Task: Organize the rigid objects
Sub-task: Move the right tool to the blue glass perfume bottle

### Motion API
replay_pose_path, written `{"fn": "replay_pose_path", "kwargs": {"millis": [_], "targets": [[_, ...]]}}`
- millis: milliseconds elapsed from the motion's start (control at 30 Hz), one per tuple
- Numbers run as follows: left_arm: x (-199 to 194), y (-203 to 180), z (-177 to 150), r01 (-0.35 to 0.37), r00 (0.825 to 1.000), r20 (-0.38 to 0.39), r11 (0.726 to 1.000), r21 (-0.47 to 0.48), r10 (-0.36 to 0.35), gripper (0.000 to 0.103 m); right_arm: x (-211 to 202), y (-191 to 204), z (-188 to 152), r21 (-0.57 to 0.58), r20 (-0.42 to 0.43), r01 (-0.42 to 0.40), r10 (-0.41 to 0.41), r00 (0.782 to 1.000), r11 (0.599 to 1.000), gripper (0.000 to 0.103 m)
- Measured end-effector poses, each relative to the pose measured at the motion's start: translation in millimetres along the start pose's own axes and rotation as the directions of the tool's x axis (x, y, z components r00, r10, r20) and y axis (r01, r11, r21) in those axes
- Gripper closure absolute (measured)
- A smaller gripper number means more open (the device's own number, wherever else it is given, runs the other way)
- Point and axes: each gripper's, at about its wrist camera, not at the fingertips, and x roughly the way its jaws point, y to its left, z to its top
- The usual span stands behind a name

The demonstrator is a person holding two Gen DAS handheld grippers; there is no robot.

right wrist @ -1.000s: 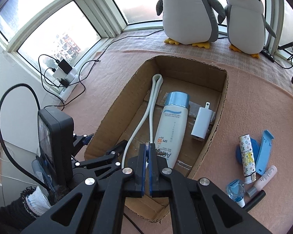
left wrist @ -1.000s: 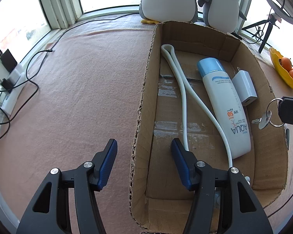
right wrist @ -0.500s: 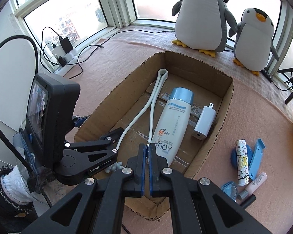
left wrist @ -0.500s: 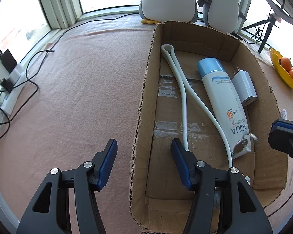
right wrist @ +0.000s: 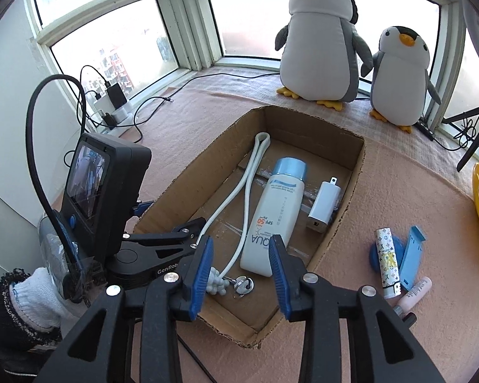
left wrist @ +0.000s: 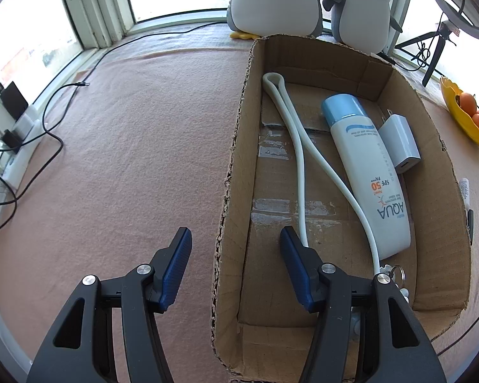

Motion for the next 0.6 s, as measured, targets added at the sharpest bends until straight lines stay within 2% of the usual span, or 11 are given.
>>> {"fn": "replay_pose_path", "kwargs": {"millis": [67, 133, 200, 333, 500, 600], "targets": [[0, 0, 0, 0.0, 1.0, 0.0, 1.0, 0.001, 0.0, 0.045, -11, -11, -6, 0.027, 0.03, -0.012, 0.011, 0.999, 1.0, 0.062], [0, 0, 0, 0.0, 1.0, 0.0, 1.0, -0.001, 0.0, 0.045, -24, -26, -12, 0.066, 0.054, -0.026, 0.022, 0.998, 0.997, 0.051], [0, 0, 0, 0.0, 1.0, 0.0, 1.0, -0.001, 0.0, 0.045, -35, -42, -20, 0.108, 0.062, -0.024, 0.018, 0.998, 0.994, 0.05], [0, 0, 0, 0.0, 1.0, 0.0, 1.0, 0.0, 0.0, 0.045, -50, -71, -36, 0.131, 0.05, 0.041, -0.048, 0.998, 0.991, 0.05], [1, -1, 0, -0.002, 1.0, 0.001, 1.0, 0.001, 0.002, 0.045, -54, -96, -56, 0.101, -0.005, 0.066, -0.065, 0.998, 0.993, 0.05], [1, -1, 0, -0.003, 1.0, 0.001, 1.0, 0.001, 0.003, 0.045, -50, -106, -62, 0.091, -0.032, 0.052, -0.049, 0.998, 0.994, 0.05]]}}
